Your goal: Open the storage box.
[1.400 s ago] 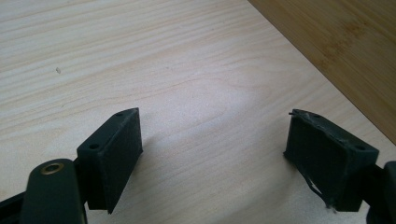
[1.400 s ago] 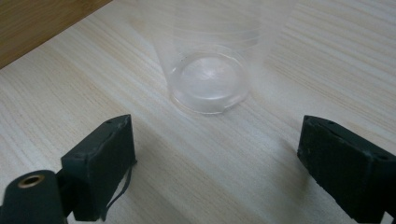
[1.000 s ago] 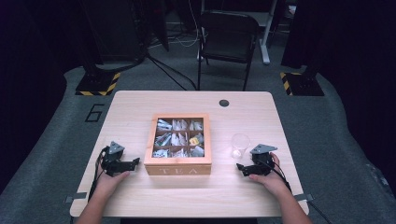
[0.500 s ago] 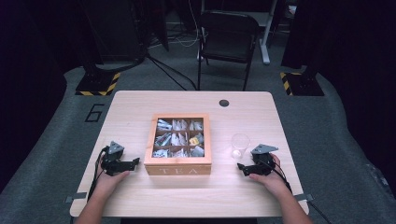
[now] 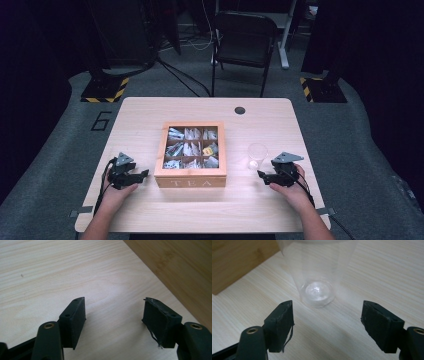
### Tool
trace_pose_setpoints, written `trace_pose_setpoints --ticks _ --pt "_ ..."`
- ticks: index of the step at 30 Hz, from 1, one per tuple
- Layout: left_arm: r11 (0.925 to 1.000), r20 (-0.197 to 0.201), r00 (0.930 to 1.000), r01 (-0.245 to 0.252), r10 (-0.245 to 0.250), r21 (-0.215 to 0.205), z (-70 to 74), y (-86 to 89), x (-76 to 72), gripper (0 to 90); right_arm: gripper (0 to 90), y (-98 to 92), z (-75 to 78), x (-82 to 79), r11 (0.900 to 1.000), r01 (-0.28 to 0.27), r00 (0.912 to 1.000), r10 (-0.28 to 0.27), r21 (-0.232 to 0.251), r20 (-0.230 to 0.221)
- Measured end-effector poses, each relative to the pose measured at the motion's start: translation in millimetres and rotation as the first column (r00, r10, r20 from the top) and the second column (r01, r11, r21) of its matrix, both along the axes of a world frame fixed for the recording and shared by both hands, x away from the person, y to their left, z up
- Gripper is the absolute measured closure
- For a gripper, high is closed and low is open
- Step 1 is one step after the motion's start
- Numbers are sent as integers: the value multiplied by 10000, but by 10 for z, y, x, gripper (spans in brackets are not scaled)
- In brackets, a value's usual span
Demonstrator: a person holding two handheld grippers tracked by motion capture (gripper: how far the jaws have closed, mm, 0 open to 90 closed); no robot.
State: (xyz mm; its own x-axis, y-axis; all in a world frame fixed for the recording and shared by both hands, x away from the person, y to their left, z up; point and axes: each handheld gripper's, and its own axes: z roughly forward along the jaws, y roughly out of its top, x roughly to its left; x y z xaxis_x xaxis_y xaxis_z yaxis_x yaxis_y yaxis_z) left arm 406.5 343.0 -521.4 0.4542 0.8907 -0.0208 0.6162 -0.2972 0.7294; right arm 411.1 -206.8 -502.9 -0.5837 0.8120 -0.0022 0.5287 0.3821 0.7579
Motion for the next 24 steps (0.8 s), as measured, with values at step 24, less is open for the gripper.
trace_pose_setpoints --ticks 24 --pt "9900 598 9976 431 -353 -1346 472 -18 -365 425 371 -14 402 -170 9972 95 9996 -113 736 245"
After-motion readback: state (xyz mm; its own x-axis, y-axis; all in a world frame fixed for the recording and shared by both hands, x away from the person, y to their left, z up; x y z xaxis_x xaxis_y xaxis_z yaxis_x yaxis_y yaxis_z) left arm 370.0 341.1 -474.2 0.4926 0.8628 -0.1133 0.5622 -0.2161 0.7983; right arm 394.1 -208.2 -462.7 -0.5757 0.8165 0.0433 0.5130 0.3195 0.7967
